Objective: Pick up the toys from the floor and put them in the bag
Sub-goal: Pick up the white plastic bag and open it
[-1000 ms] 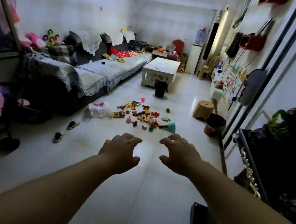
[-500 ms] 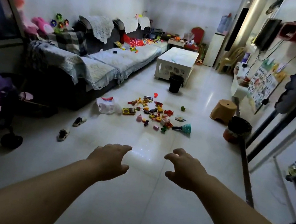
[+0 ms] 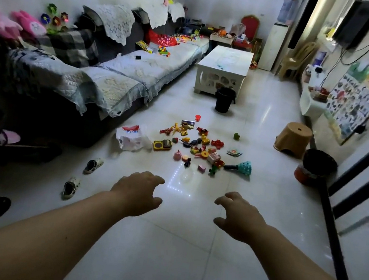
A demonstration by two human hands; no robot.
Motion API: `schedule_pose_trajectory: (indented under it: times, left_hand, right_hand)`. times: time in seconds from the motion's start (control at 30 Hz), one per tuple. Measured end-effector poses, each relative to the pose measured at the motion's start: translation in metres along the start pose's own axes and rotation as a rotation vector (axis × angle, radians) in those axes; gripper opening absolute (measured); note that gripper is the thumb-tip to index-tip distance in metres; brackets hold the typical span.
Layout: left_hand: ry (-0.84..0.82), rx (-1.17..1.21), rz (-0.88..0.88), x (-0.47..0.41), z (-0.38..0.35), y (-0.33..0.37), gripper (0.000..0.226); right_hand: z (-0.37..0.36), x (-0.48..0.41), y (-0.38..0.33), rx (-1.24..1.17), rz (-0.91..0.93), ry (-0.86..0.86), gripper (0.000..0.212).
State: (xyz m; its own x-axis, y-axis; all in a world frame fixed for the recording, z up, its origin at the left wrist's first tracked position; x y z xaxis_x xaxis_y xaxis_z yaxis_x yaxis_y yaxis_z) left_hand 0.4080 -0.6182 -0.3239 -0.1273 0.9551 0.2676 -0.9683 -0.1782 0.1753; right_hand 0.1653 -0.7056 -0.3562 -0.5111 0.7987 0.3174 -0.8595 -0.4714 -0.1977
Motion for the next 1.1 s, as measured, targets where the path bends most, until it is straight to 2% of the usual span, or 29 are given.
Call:
schedule_pose_trajectory:
  times: [0.4, 0.6, 0.83, 1.1]
  left_hand:
    - [0.082, 0.092, 0.162, -0.219, 0.073, -0.051, 0.056]
    - [0.094, 0.133, 0.193, -0.307, 0.104, -0.074, 0.056]
    - [0.106, 0.170, 0.178, -0.429, 0.129, -0.147, 0.051]
    - [0.076, 0.170, 0.174, -0.567, 0.173, -0.249, 0.059]
  right_hand:
    - [0.100, -0.264, 0.010, 0.079, 0.197, -0.019, 0.056]
    - [0.146, -0.365, -0.002, 0.085, 0.256, 0.001, 0.053]
    - [0.174, -0.501, -0.027, 0.097, 0.255, 0.010, 0.055]
    - [0.204, -0.663, -0.076, 0.045, 0.241, 0.011, 0.053]
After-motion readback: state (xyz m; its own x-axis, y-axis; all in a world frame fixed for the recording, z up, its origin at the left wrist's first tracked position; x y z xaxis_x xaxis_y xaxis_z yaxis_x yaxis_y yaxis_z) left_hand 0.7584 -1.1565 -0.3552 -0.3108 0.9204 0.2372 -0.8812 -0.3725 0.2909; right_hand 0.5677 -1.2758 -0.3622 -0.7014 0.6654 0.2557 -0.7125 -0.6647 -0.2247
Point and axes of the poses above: each hand's wrist, its own x-axis away from the middle knuckle, its own z-axis out of the back of the hand, y = z × x, the point moved 1 cm from there along -x, towards the middle knuckle, and after that the axes turned 2 degrees about -x, right-handed, at the moved point
